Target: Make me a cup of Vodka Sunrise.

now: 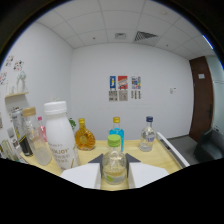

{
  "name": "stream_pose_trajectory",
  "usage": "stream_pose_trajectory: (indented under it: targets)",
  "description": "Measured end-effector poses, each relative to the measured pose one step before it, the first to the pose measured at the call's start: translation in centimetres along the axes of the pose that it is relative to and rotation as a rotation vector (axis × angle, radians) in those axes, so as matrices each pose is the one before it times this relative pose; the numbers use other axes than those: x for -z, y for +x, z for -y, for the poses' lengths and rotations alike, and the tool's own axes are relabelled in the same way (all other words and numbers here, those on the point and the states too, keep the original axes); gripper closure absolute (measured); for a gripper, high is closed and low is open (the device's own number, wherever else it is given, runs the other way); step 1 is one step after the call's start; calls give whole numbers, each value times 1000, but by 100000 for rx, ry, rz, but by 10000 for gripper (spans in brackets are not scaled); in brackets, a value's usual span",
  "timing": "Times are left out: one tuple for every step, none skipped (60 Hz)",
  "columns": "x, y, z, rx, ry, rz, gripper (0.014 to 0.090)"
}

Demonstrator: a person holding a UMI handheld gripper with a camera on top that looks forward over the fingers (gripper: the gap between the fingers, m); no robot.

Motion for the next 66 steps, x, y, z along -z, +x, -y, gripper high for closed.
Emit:
stream_pose_trajectory:
  targets:
    - [-24,75,2,20,-319,30,679]
    - [-51,-7,-15,115,-131,-32,683]
    - [-21,2,-11,24,-120,-93,682]
    - [-5,24,-16,-118,-131,-116,684]
    - [38,27,5,-393,-75,-104,683]
    - [23,24,-23,-536,-203,-103,686]
    - [8,12,8,-507,-190,54,686]
    - [60,90,49,-418,-306,145,687]
    - [32,-17,-39,-498,-382,111,688]
    - [55,22,-15,-676,-373,-50,689]
    - [107,55,29,-817,-199,-159,693]
    - [143,-1,67,-781,-42,125,692]
    - [197,-78,97,-570,52,569,691]
    - [220,-63,120,-433,212,589,691]
    - [369,-33,159,-389,474,9,691]
    - [355,81,263,-106,835,-173,690]
    - [282,75,190,309,738,-235,690]
    - [374,65,265,582,859,-232,691]
    - [428,40,274,802,903,-191,691]
    - [445,42,293,836,976,-141,691]
    - [422,80,326,525,950,-230,690]
    - [393,63,243,416,994,-311,691]
    - [462,49,212,147,860,-221,691]
    - [481,-4,165,-31,701,47,691]
    - [484,-36,134,-279,606,272,690]
    - [495,-59,74,-468,558,390,690]
    - [487,-27,56,-583,675,343,690]
    - [499,29,67,-655,895,161,691]
    - [500,66,23,-576,917,66,692]
    - [520,54,-45,-304,693,-145,692]
    - [415,65,-157,-184,340,-11,692]
    - [339,8,-357,91,6,91,692]
    - [357,29,-470,289,-254,-3,692]
    - [321,105,-531,331,-257,-273,691]
    - [281,124,-567,193,-230,-412,691]
    - [301,60,-697,-34,-561,-255,692]
    - [226,15,-878,-199,-1153,90,691]
    - [217,-40,-977,-366,-1645,283,692]
    - [165,-15,-1029,-578,-1743,179,692]
    - [151,103,-931,-917,-1116,-64,692]
    - [148,21,-920,-919,-1075,-29,691]
    - [104,-23,-929,-662,-795,135,692]
    - [54,24,-1038,-630,-1342,112,691]
    - [-5,122,-1101,-391,-1663,-176,693]
    - [-74,182,-1151,-221,-1705,-528,692]
    - [-73,165,-1091,-185,-1473,-602,692]
    - [-120,133,-1001,-392,-1162,-417,692]
    - [-109,75,-950,-511,-1070,-210,691]
    - [-138,110,-931,-495,-948,-209,692]
    - [-134,111,-849,-179,-686,-326,692]
    - [-164,117,-863,276,-792,-274,693]
    - [-226,-10,-1011,330,-1148,-98,693]
    - [-97,228,-937,537,-1329,-92,693]
    - [-235,51,-732,747,-1020,-303,693]
    - [-226,79,-641,845,-752,-316,693]
    - [-209,64,-570,992,-593,-194,692]
    - [-193,21,-555,1061,-828,-162,692]
    - [-221,49,-536,1130,-929,-208,692]
    - [-207,26,-472,1142,-889,-177,693]
    - [-239,-10,-440,1241,-709,-122,693]
    - [-238,10,-406,1501,-584,-194,693]
    - [-264,73,-376,2077,-585,-431,693]
    - [-233,128,-353,2569,-670,-646,693]
    - [-231,137,-282,2932,-573,-718,692]
    - [-212,105,-241,3244,-447,-750,694]
    - [-197,98,-196,3517,-383,-768,694]
